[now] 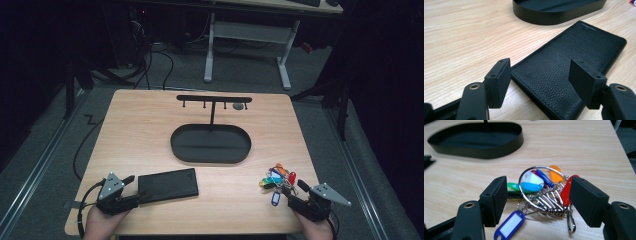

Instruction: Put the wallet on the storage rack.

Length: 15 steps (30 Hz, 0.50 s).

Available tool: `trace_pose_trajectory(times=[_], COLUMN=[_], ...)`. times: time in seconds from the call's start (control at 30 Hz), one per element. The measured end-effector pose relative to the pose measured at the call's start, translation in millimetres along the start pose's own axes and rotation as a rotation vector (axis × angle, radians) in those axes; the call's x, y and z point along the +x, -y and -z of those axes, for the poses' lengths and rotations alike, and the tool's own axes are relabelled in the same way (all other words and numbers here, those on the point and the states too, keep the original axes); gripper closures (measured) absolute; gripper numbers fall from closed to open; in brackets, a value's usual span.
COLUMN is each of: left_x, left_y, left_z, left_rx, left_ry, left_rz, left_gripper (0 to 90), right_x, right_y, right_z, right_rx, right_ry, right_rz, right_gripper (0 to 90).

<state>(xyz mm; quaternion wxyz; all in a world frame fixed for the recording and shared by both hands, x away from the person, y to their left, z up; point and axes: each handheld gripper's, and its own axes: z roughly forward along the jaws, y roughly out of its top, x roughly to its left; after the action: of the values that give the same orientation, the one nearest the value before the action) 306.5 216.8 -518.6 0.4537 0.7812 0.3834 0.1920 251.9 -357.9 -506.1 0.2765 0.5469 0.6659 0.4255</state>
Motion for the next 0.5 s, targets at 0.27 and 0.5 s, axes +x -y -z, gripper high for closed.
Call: trace_pose_trajectory(times=[0.27, 0.5], left_x=[-0.6, 1.5], left_y=[0.2, 2.1], left_z=[0.1, 1.9], left_rx=[0.014, 0.027], left_ry=[0.013, 0.003], left_rz=[0.001, -0.002], left_gripper=[35.4, 37.9], right_x=[-0.5, -0.8], right_y=[0.7, 0.1], right_z=[-0.2, -4.0], right_rx=[0.004, 0.009], right_ry=[0.001, -0.006], right_rz=[0.003, 0.002], right_gripper=[31.8, 32.4])
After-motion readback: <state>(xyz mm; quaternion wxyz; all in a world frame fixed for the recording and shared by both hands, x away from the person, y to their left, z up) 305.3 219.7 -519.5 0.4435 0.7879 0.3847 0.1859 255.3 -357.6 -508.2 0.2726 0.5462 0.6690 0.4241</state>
